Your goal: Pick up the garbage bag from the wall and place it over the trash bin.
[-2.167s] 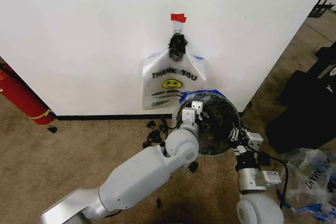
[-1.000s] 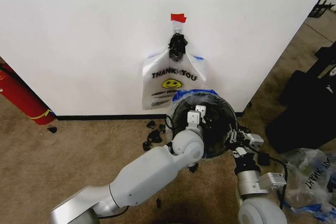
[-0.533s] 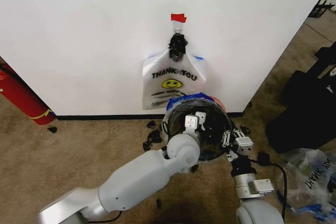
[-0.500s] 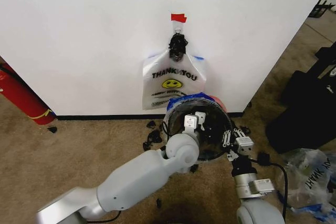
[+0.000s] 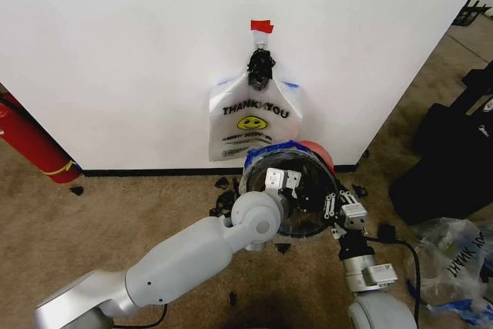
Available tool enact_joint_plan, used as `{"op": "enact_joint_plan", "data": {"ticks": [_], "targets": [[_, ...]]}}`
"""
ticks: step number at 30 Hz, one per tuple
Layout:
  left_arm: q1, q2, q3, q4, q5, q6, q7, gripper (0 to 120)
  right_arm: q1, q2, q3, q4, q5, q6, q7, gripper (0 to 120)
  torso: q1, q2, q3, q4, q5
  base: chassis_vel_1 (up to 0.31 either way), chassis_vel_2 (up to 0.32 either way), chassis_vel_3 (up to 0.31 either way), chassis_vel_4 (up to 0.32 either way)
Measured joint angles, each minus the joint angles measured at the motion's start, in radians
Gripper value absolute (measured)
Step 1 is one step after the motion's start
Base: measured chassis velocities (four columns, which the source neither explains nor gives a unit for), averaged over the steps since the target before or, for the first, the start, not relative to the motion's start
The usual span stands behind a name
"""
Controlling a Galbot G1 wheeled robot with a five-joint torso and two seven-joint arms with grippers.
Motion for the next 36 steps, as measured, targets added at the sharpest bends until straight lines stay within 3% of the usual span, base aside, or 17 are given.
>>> {"op": "enact_joint_plan", "data": {"ticks": [14, 24, 36], "targets": [[-0.029, -0.034, 0.053, 0.048, 0.010, 0.013, 0.017, 0, -0.010, -0.005, -0.011, 0.017, 0.012, 0.000, -0.004, 0, 0.000, 0.000, 0.000, 0.0000, 0.0001, 0.000, 0.000, 0.000, 0.000], [-0.032, -0.072, 0.055, 0.097, 0.049, -0.057, 0.044, 0, -0.020, -0.001, -0.020, 0.018, 0.013, -0.003, -0.008, 0, 0.000, 0.000, 0.000, 0.0001, 0.0001, 0.000, 0.000, 0.000, 0.000], [-0.023, -0.084, 0.055, 0.138, 0.095, -0.083, 0.049, 0, -0.015, 0.000, -0.023, 0.020, 0.035, -0.007, -0.008, 0, 0.000, 0.000, 0.000, 0.0001, 0.0000, 0.000, 0.000, 0.000, 0.000]]}}
